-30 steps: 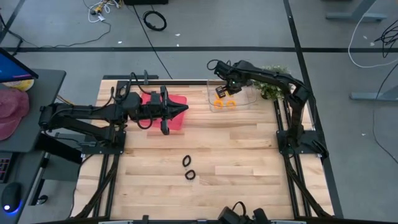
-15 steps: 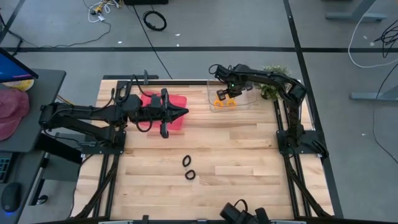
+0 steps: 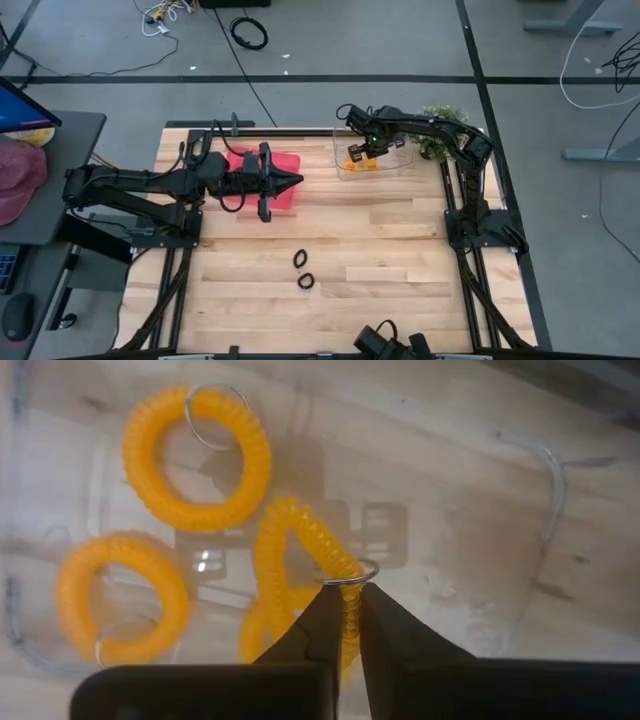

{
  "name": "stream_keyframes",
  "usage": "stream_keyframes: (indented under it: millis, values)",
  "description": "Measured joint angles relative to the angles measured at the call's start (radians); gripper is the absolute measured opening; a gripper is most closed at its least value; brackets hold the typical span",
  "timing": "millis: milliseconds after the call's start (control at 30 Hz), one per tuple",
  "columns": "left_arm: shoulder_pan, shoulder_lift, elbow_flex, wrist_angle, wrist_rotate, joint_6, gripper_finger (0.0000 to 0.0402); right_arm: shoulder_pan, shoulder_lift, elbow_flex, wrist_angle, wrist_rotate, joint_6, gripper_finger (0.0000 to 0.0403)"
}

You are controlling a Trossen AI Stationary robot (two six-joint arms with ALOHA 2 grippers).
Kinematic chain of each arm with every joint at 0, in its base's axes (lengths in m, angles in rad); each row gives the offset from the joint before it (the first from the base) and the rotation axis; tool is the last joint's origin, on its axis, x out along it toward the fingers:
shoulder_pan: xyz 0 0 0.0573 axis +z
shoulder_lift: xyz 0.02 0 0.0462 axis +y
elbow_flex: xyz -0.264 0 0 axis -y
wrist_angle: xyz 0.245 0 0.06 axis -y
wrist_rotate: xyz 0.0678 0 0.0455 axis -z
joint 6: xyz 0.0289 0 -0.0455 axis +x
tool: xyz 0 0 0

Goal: Sort spring keychains
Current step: Put the yellow spring keychain into the transparent bin

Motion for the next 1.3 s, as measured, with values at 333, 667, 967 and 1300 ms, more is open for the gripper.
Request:
stream_keyframes:
  millis: [333, 667, 967, 1300]
  values:
    - [0.000, 0.000, 0.000, 0.001, 0.000, 0.000, 0.0007, 0.000, 0.000, 0.000, 0.039, 0.003, -0.012, 0.0022]
    - [0.000, 0.000, 0.000, 0.000, 0.000, 0.000, 0.0007, -0.010, 0.000, 0.000, 0.054, 0.010, -0.018, 0.0022]
    - [0.000, 0.000, 0.000, 0.000, 0.000, -0.002, 0.0007, -0.029, 0.022, 0.000, 0.080, -0.021, -0.018, 0.0023]
    - [0.000, 0.000, 0.000, 0.000, 0.000, -0.002, 0.0007, -0.044, 0.023, -0.001, 0.102, 0.008, -0.025, 0.0023]
